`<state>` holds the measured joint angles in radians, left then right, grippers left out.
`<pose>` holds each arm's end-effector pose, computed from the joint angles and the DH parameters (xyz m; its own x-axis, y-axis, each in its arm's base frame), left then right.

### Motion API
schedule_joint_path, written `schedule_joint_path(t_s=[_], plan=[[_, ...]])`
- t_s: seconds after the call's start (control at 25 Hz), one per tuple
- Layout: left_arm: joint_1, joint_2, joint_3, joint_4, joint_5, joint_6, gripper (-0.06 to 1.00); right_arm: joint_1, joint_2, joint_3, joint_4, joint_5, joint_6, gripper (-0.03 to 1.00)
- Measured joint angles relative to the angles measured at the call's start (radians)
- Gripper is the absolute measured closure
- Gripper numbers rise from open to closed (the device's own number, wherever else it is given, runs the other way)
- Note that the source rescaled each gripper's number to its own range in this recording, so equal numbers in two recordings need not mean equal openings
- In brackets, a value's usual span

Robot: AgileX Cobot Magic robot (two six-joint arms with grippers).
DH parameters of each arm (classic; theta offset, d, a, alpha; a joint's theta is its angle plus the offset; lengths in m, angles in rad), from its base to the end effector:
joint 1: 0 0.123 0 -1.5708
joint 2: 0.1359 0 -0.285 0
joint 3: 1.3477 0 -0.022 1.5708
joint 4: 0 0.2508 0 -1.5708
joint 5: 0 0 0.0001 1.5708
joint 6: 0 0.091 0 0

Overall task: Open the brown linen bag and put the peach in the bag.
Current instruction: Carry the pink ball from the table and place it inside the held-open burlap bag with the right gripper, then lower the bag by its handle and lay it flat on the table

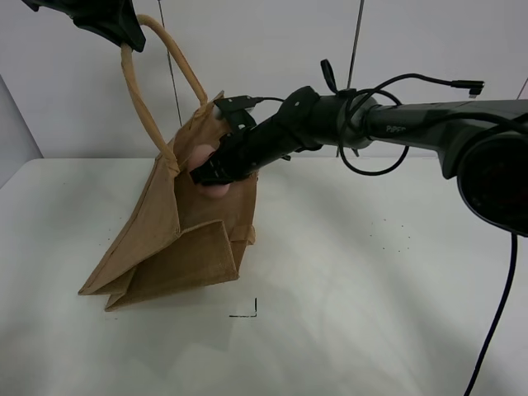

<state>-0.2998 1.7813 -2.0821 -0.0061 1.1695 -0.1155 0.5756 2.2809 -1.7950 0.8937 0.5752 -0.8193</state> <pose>0.3678 -0.1142 0.4422 -0.7034 0.0943 -0.7045 0.2179 0.9720 -0.0874 0.4079 0.3107 0.1766 -0.5833 -0.3920 -0.7114 -0.7520 0.5916 0.2907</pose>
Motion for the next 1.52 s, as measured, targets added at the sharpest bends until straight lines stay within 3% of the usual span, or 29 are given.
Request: schedule_joint_path(t_s=[0.32, 0.36, 0.44, 0.52, 0.56, 0.68, 0.84, 1.04, 1.16, 1.32, 1.52], plan=[[0.000, 0.000, 0.000, 0.000, 0.000, 0.000, 0.94, 0.019, 0.047, -0.013, -0.027, -0.050, -0.006, 0.94], [0.000, 0.000, 0.000, 0.000, 0.000, 0.000, 0.94, 0.019, 0.047, -0.013, -0.027, -0.049, -0.006, 0.88], [0.000, 0.000, 0.000, 0.000, 0.000, 0.000, 0.94, 0.019, 0.047, -0.014, -0.031, -0.038, -0.006, 0.65], [0.000, 0.000, 0.000, 0.000, 0.000, 0.000, 0.94, 0.019, 0.047, -0.014, -0.044, -0.014, -0.005, 0.29], [0.000, 0.000, 0.000, 0.000, 0.000, 0.000, 0.94, 0.019, 0.047, -0.014, -0.058, -0.004, 0.004, 0.16], [0.000, 0.000, 0.000, 0.000, 0.000, 0.000, 0.94, 0.021, 0.035, -0.014, -0.149, 0.012, 0.094, 0.01], [0.000, 0.000, 0.000, -0.001, 0.001, 0.000, 0.94, 0.021, -0.004, -0.015, -0.360, 0.063, 0.301, -0.03], [0.000, 0.000, 0.000, -0.001, 0.001, 0.000, 0.94, 0.017, -0.087, -0.016, -0.618, 0.266, 0.516, -0.03], [0.000, 0.000, 0.000, -0.001, 0.001, 0.000, 0.94, 0.016, -0.123, -0.029, -0.718, 0.379, 0.608, -0.03], [0.000, 0.000, 0.000, -0.001, 0.001, 0.000, 0.94, -0.007, -0.132, -0.048, -0.772, 0.509, 0.705, -0.03], [0.000, 0.000, 0.000, -0.001, 0.001, 0.000, 0.94, -0.099, -0.131, -0.049, -0.780, 0.542, 0.734, -0.03]])
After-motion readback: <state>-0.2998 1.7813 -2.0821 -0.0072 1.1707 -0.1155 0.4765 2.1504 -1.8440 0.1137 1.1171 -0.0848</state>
